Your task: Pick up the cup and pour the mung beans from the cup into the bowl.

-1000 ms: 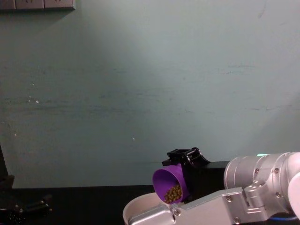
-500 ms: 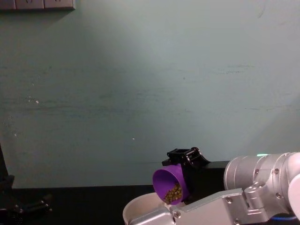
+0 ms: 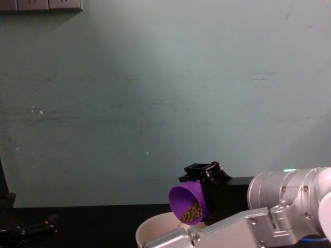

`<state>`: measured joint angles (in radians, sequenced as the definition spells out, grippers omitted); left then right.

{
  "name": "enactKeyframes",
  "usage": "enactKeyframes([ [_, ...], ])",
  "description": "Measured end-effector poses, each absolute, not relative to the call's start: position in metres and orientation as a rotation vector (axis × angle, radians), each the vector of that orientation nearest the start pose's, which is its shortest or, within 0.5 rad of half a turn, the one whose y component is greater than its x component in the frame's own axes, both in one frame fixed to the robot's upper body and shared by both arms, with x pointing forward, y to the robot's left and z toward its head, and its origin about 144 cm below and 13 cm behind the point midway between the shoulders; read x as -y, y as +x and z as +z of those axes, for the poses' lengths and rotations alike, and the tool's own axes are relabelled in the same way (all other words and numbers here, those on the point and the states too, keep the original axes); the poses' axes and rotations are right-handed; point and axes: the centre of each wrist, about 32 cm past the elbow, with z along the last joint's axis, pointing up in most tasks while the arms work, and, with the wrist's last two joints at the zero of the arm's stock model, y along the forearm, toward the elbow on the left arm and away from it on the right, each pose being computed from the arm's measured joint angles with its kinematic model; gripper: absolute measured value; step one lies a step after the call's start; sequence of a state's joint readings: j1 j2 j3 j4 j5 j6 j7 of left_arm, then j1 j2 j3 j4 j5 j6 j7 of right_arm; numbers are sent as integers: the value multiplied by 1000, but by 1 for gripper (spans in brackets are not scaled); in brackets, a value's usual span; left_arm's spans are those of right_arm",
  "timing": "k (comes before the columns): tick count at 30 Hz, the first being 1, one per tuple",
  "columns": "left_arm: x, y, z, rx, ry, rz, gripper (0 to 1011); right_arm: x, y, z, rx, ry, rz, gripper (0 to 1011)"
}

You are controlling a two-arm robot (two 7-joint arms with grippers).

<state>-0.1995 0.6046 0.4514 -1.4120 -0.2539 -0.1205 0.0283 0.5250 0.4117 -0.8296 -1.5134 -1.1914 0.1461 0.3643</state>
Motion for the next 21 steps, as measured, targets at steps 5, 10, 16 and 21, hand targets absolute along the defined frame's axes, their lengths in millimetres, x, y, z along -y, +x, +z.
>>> enactKeyframes([
  [5, -310, 489, 1140, 285, 304, 1248, 1000, 133, 516, 1217, 1488, -1139, -513, 718],
  [10, -310, 489, 1140, 285, 304, 1248, 1000, 132, 516, 1217, 1511, -1151, -507, 718],
  [16, -310, 489, 1140, 285, 304, 1248, 1000, 131, 515, 1217, 1543, -1168, -496, 718],
  [21, -310, 489, 1140, 285, 304, 1248, 1000, 129, 514, 1217, 1569, -1184, -480, 718],
])
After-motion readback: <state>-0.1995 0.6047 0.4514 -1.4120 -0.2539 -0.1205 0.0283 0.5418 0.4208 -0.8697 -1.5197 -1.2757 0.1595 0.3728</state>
